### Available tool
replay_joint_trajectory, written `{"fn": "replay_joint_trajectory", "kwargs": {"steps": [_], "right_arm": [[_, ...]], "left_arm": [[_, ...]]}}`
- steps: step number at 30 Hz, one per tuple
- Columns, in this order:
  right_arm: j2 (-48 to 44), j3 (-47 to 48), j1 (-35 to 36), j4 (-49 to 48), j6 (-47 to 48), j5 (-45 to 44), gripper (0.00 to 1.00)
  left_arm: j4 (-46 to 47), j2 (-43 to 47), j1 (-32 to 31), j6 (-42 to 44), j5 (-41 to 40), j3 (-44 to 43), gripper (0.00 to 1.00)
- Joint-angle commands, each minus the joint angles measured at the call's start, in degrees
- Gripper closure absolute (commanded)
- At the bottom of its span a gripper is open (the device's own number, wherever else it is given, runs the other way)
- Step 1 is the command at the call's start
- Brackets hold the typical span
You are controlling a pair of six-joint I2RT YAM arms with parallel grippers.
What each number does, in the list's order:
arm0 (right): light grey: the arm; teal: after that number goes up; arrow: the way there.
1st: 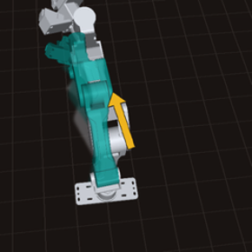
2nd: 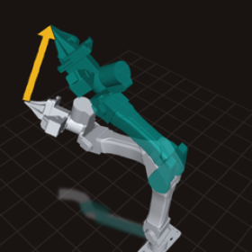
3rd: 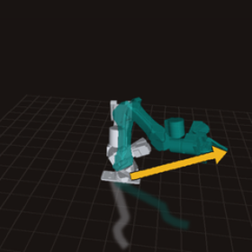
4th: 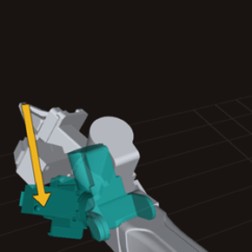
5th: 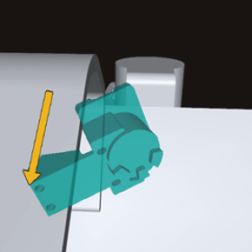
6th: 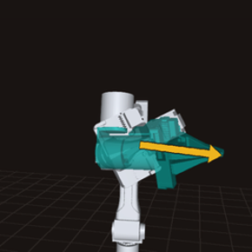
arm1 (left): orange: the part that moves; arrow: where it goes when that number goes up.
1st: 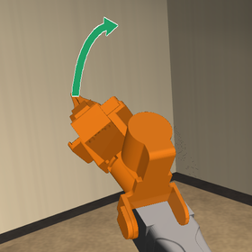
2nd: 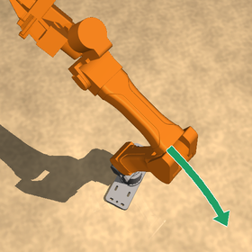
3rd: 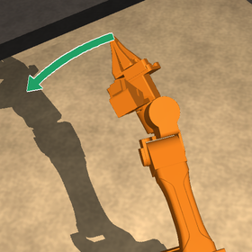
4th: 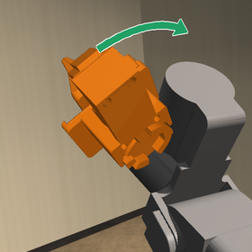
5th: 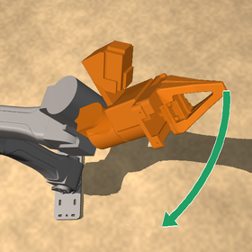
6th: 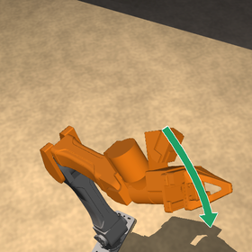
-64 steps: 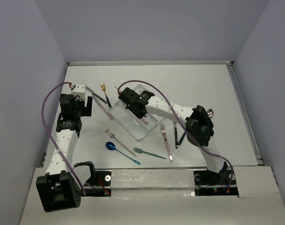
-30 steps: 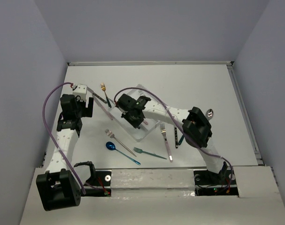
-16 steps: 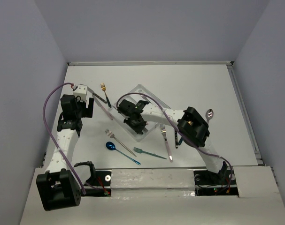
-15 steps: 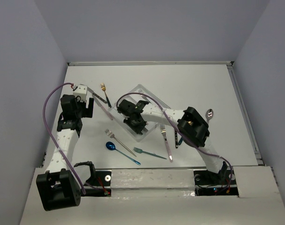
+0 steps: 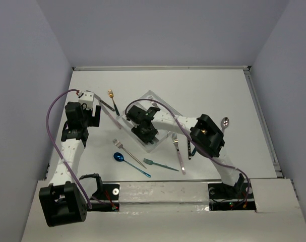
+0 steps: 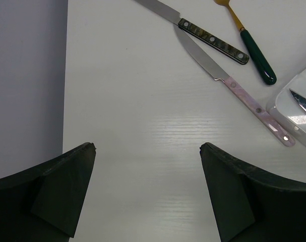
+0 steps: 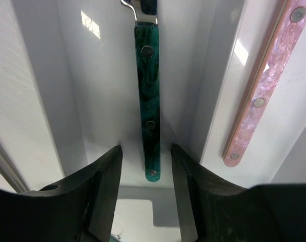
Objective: Sort the eating utensils into containers
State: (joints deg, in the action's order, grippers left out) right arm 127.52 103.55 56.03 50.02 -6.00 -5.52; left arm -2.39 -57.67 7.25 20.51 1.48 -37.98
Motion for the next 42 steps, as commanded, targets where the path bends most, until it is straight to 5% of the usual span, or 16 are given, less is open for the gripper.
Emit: {"fn": "replay_joint_trajectory", "kwargs": {"steps": [1,11,34,42], "right_arm": [[2.2,1.7,-1.6,-3.3,0.9,1.0,0.49],[1.2,-0.9,-2.2,-4.1,-0.1,-1.0,0.24],[4.2,-2.6,-3.3,-6.6,0.0,-1.6,0.13],[1.1,-1.6,-3.3,-7.3,0.9,-3.5,0.18]], "left_arm": [[2.0,0.9,0.1,0.7,0.2,0.5,0.01],[2.0,0.7,0.1,0.7,0.1,0.4,0.01],[1.9,0.7,0.1,0.9,0.2,0.4,0.01],[1.8,0.7,0.1,0.9,0.5,0.5,0.01]]}}
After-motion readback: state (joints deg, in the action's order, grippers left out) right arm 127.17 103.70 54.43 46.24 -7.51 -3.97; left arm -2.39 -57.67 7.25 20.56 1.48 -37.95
